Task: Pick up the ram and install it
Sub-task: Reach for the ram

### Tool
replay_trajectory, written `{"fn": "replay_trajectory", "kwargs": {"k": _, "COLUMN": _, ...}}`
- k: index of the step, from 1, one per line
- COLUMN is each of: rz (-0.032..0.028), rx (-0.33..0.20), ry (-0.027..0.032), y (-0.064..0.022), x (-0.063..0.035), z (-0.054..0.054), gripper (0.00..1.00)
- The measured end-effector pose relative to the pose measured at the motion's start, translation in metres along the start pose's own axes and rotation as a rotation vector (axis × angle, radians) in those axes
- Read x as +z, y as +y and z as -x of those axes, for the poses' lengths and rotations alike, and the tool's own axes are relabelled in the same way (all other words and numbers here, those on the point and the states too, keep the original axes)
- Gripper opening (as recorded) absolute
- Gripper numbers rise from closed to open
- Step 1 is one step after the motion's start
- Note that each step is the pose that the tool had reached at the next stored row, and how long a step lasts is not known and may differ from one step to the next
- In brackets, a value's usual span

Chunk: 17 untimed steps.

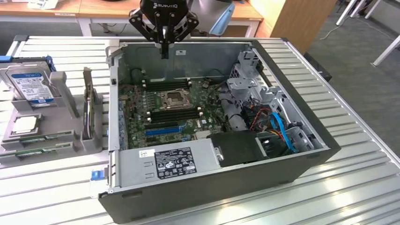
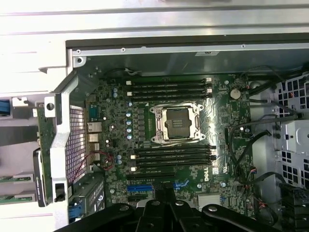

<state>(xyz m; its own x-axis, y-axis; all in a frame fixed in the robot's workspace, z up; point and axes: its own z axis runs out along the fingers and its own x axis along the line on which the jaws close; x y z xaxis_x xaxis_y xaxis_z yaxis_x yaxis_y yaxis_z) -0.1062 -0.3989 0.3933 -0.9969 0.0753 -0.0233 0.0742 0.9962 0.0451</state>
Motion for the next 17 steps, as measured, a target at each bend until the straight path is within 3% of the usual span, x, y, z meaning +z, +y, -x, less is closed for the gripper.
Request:
{"fn": "replay_trajectory", "kwargs": {"k": 4, "rz": 0.0001, "rx": 0.000, "ry": -0.0001, "y": -0.0002, "x": 0.0000, "z": -0.003, "gripper": 0.10}}
{"fn": "replay_trajectory", "kwargs": {"k": 17, "rz": 0.0000, "rx": 0.000, "ry": 0.0000, "y": -0.0022, "x": -0.0006, "z": -0.030, "gripper": 0.10}}
